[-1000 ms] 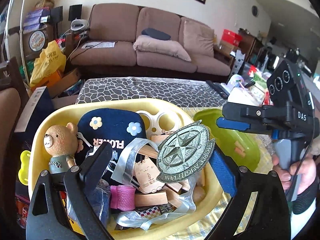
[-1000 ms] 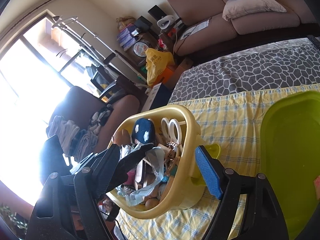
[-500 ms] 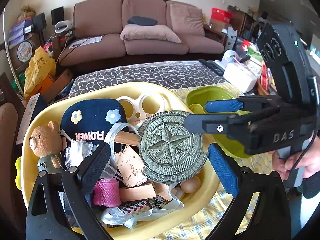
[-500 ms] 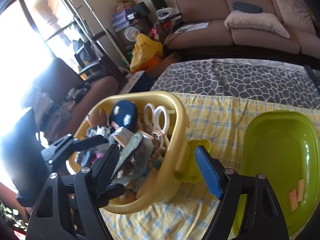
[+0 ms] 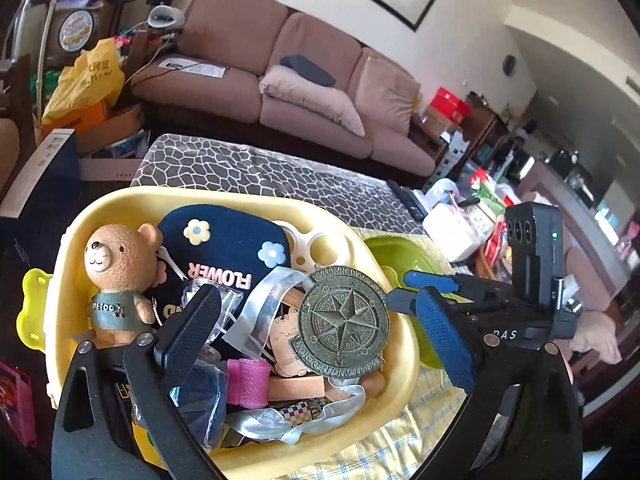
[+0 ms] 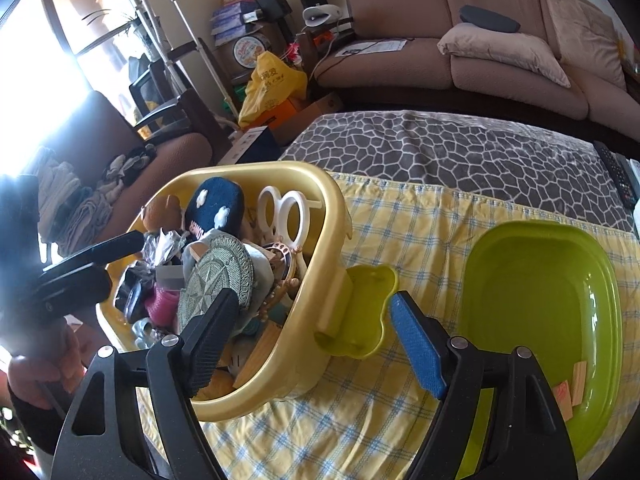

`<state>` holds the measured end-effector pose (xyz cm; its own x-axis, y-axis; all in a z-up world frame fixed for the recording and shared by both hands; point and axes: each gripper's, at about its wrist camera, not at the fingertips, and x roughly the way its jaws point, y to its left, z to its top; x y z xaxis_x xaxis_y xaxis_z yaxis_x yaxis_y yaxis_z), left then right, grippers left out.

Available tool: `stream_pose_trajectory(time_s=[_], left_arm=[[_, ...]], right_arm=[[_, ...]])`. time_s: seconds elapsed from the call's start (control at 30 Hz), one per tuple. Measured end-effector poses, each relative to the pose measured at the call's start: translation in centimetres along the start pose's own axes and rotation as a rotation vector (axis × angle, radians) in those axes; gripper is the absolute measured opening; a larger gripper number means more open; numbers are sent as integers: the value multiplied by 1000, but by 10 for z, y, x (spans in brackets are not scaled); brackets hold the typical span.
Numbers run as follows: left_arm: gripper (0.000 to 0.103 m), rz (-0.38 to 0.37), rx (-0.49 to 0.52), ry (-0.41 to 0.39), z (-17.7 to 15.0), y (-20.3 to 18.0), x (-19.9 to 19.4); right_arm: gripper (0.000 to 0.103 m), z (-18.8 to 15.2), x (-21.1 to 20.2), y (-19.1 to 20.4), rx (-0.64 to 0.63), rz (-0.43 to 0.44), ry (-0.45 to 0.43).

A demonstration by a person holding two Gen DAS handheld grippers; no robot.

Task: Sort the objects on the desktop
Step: 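Move both tools back over the lime-green tray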

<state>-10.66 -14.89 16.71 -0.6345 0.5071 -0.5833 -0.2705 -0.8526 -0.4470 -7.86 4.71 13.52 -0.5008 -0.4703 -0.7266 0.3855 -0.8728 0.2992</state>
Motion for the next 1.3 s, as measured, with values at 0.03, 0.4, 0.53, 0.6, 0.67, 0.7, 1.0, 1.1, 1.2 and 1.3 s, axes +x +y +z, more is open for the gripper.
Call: stream_pose_trajectory(time_s=[0.03, 0.4, 0.53, 0.6, 0.67, 0.7, 1.0, 1.1, 1.2, 1.3], left_arm=[[98, 6, -1, -3, 0, 1, 0], [99, 31, 7, 6, 0, -5, 8], [101, 38, 13, 8, 0, -7, 11], [102, 40, 14, 7, 0, -9, 11], [102, 42, 7, -1, 1, -9, 12], [102, 40, 2, -8, 1, -10, 12], [103, 58, 27, -26, 3, -32, 22], [103, 83, 61, -8, 2, -46, 33], [103, 92, 95, 7, 0, -62, 43], [103, 69, 108, 11, -1, -78, 50]], right_arm=[[80, 0, 0, 0, -3, -8, -1], [89, -7, 20, 31, -163, -147, 36], [93, -9, 20, 35, -191, -154, 44], [95, -11, 20, 38, -210, -150, 54], [95, -12, 19, 35, -203, -137, 53], [96, -11, 15, 32, -185, -128, 45], [100, -1, -29, -23, 7, -75, -50], [102, -3, -38, -40, 34, -93, -59], [102, -8, -46, -55, 53, -126, -66], [102, -12, -55, -69, 63, -170, -71]])
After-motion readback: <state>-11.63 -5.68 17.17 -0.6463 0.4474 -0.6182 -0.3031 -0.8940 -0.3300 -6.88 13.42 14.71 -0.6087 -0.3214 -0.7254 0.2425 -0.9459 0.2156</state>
